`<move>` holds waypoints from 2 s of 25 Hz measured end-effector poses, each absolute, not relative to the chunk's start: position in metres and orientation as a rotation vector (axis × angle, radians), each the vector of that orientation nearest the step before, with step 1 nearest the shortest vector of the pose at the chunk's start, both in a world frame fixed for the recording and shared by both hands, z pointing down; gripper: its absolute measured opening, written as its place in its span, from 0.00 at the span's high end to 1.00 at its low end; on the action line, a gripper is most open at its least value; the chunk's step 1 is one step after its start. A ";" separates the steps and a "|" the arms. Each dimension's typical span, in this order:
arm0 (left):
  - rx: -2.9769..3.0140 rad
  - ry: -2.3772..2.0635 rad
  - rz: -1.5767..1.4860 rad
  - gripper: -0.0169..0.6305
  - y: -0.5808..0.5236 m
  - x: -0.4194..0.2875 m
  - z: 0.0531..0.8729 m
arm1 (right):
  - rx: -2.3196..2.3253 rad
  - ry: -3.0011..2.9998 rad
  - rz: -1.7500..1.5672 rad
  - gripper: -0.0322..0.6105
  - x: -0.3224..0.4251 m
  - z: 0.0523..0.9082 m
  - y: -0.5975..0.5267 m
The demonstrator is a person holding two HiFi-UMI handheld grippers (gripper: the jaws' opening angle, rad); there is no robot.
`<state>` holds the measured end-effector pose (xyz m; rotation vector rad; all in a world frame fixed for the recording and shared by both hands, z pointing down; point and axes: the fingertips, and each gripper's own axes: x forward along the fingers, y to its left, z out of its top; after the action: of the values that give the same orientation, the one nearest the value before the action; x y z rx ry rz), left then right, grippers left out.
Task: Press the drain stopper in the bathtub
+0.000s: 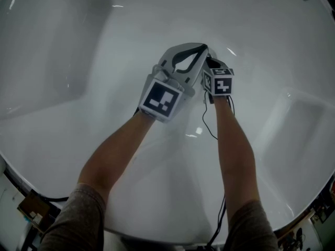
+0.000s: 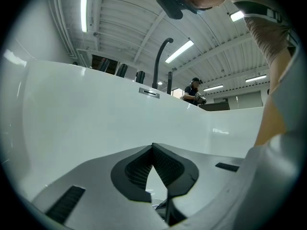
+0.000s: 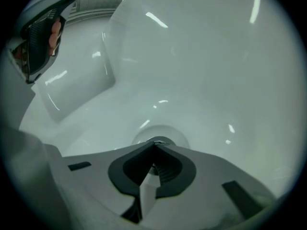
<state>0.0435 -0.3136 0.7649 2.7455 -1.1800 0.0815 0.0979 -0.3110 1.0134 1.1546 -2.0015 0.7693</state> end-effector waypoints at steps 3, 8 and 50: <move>2.751 -1.177 0.088 0.97 -0.312 0.044 0.762 | 1.209 -2.020 0.771 0.94 0.099 1.005 -0.309; 2.737 -1.194 0.092 0.97 -0.314 0.039 0.752 | 1.270 -2.042 0.776 0.94 0.100 0.986 -0.298; 2.738 -1.234 0.087 0.97 -0.245 0.026 0.448 | 1.576 -2.443 0.557 0.94 0.081 0.520 -0.247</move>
<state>0.0262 -0.2448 0.4479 2.7379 -1.2342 0.0868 0.0807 -0.2474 0.5197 1.5765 -2.4429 0.5574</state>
